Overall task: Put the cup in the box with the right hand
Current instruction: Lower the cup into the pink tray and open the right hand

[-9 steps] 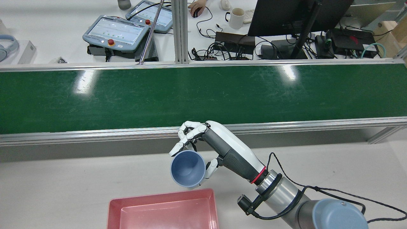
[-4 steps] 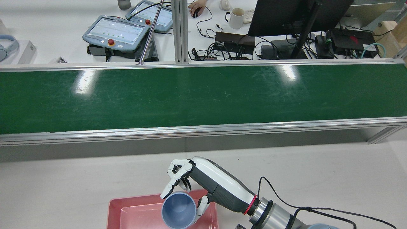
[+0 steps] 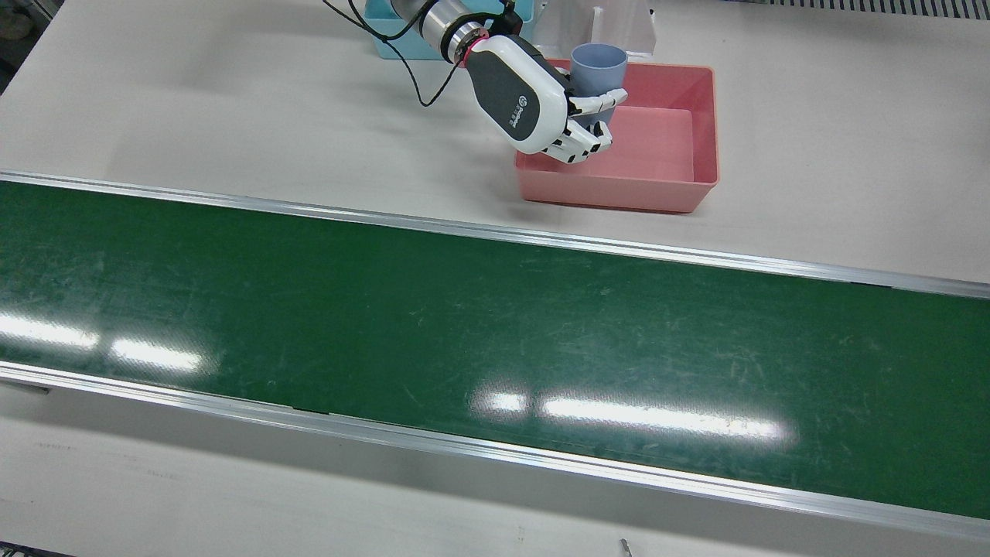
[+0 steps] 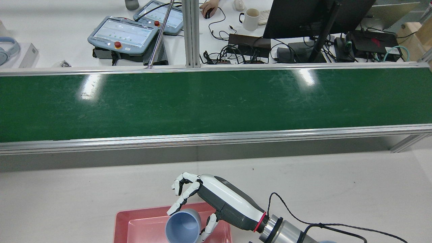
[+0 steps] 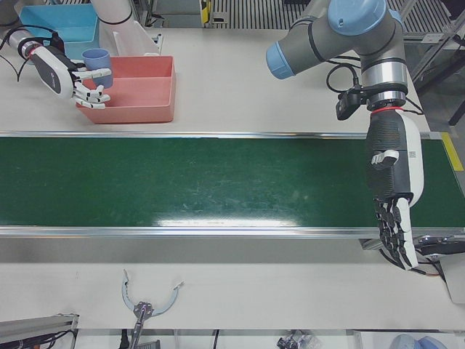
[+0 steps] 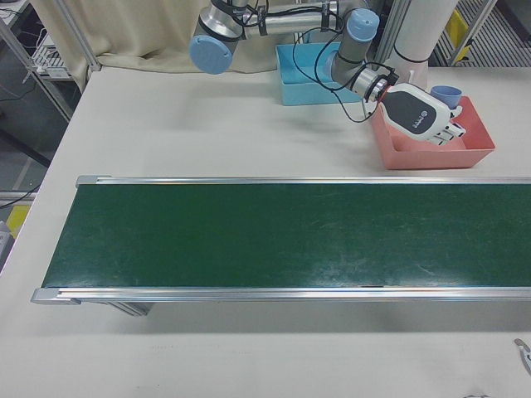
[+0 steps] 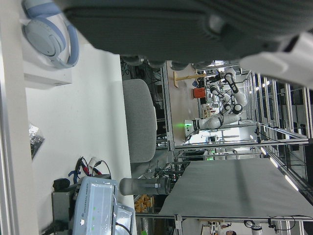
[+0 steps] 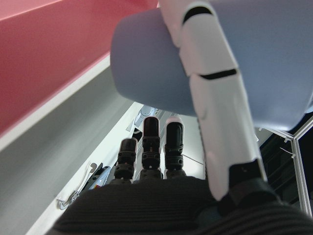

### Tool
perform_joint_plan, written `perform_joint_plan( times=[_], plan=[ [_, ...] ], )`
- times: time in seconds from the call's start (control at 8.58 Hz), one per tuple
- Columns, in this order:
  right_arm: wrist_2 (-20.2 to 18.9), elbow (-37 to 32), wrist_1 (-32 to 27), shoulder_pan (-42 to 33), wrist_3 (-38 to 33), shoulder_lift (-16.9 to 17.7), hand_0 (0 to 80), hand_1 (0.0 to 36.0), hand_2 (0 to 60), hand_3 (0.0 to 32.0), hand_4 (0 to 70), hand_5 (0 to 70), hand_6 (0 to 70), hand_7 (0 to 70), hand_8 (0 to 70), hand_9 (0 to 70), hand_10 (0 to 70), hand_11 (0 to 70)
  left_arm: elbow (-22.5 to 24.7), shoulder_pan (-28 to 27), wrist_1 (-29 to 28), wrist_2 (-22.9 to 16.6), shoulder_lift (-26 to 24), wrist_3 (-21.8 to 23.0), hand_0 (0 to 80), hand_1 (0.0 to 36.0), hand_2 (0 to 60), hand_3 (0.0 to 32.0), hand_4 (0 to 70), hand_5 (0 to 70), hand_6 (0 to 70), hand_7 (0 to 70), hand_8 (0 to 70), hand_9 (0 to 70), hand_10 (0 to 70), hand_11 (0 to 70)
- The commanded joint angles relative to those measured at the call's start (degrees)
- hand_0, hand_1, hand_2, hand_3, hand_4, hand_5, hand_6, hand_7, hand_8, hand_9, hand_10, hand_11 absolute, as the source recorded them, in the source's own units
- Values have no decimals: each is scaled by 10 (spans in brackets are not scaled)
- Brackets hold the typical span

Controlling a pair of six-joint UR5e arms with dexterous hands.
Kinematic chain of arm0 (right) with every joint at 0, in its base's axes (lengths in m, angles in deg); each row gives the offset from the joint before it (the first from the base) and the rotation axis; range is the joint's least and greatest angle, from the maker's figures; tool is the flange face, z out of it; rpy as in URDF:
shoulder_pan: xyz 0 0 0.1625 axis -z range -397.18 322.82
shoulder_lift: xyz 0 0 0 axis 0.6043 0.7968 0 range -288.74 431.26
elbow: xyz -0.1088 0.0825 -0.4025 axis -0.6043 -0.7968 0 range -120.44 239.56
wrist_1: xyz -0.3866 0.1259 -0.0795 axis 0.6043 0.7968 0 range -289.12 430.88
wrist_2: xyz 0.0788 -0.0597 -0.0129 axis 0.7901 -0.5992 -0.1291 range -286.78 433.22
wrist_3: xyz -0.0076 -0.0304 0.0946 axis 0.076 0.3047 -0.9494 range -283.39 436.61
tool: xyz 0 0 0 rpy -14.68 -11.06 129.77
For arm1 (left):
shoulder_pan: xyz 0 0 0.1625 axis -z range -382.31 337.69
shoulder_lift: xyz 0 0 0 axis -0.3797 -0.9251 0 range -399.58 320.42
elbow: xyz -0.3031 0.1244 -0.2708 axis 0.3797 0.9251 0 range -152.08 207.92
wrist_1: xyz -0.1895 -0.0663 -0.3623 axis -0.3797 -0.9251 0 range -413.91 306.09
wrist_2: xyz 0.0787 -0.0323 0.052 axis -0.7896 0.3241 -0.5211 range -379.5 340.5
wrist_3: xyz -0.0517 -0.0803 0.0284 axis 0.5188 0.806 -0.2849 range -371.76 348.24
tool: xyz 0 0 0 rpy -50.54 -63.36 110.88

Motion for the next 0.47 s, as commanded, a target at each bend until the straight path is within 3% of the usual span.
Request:
perform_joint_plan(
  times=[0.0, 0.12, 0.35],
  plan=[
    [-3, -6, 1, 0, -1, 2, 561, 165, 4, 0, 634, 49, 108, 539, 148, 247, 78, 117, 1, 0, 0, 0, 0, 0, 0, 0, 0, 0, 0, 0, 0, 0, 0, 0, 0, 0],
    [-3, -6, 1, 0, -2, 2, 552, 152, 0, 0, 693, 44, 113, 565, 156, 258, 80, 117, 0, -1, 0, 0, 0, 0, 0, 0, 0, 0, 0, 0, 0, 0, 0, 0, 0, 0],
    [-3, -1, 1, -2, -6, 4, 616, 210, 50, 0, 700, 71, 156, 686, 235, 365, 119, 178, 1, 0, 0, 0, 0, 0, 0, 0, 0, 0, 0, 0, 0, 0, 0, 0, 0, 0]
  ],
)
